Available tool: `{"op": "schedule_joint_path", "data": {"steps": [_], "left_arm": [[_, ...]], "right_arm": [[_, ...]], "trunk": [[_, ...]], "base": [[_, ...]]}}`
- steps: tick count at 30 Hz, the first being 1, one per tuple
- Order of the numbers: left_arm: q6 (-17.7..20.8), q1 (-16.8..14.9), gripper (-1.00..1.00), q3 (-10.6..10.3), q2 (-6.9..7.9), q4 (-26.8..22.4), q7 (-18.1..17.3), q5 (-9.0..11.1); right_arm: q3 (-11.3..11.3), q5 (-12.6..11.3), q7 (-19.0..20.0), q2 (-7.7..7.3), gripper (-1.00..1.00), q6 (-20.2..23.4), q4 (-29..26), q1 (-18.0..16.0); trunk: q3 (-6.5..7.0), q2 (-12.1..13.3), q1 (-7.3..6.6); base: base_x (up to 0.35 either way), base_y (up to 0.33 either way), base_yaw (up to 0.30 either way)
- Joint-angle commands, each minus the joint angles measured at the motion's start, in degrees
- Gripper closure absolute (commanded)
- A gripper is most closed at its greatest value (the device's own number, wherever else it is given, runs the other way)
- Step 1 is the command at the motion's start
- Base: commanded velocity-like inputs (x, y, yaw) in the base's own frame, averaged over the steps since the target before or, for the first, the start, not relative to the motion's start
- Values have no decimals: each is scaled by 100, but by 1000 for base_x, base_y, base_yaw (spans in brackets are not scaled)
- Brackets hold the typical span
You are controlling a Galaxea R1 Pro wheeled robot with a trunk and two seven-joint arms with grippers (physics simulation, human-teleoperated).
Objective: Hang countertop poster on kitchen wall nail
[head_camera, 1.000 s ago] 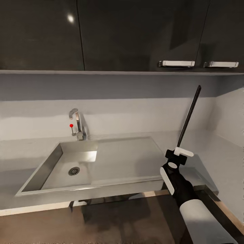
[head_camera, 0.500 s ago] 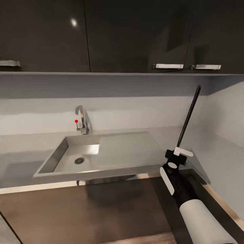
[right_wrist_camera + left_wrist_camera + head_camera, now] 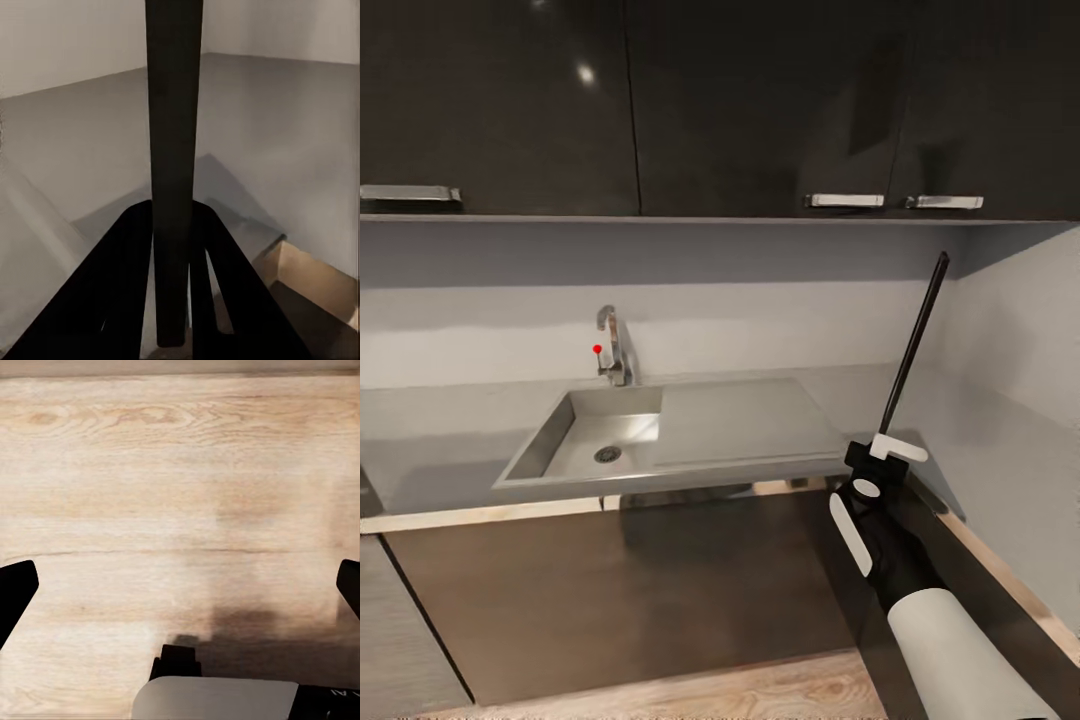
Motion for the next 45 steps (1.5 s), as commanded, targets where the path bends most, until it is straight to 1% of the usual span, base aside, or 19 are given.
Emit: {"op": "schedule_joint_path", "data": {"steps": [1,7,9,10,12,14,17,23,31,32,35,36,38,42,45], "left_arm": [[0,3,-100,8,-1,-9,-3,2],[-1,3,-100,9,-1,-9,-3,2],[0,3,-100,9,-1,-9,-3,2],[-3,3,-100,9,-1,-9,-3,2],[-4,3,-100,9,-1,-9,-3,2],[-2,3,-100,9,-1,-9,-3,2],[-3,3,-100,10,-1,-9,-3,2],[-5,3,-100,10,-1,-9,-3,2],[-5,3,-100,10,-1,-9,-3,2],[-5,3,-100,10,-1,-9,-3,2],[-5,3,-100,11,-1,-9,-3,2],[-5,3,-100,11,-1,-9,-3,2],[-5,3,-100,10,-1,-9,-3,2],[-5,3,-100,11,-1,-9,-3,2],[-5,3,-100,13,-1,-9,-4,2]], "right_arm": [[24,-17,-33,-2,100,36,-9,-5],[41,-13,-33,2,100,36,-15,-3],[149,-10,-33,6,100,31,-19,-2],[266,-9,-33,9,100,29,-22,1],[380,-9,-33,21,100,26,-23,15],[470,-8,-33,28,100,22,-27,34],[535,-8,-33,32,100,19,-58,77],[576,-8,-33,35,100,23,-323,186],[581,-8,-33,35,100,23,-422,304],[584,-8,-33,35,100,25,-434,333],[759,-8,-33,35,100,20,-564,433],[844,-8,-33,35,100,21,-653,508],[924,-8,-33,35,100,27,-821,642],[985,-8,-33,32,100,36,-1084,833],[1021,-8,-33,32,100,55,-1388,1070]], "trunk": [[-5,-3,0],[-5,-3,0],[-5,-3,0],[-5,-3,0],[-5,-3,0],[-5,-3,0],[-5,-3,0],[-5,-3,0],[-5,-3,0],[-5,-3,0],[-5,-3,0],[-5,-3,0],[-5,-3,0],[-5,-3,0],[-5,-3,0]], "base": [[-71,37,0],[-168,133,0],[-225,187,0],[-232,194,0],[-234,196,0],[-222,185,0],[-140,117,0],[-193,28,0],[-312,2,0],[-323,0,0],[-324,0,0],[-325,0,0],[-325,0,0],[-325,0,0],[-325,0,0]]}}
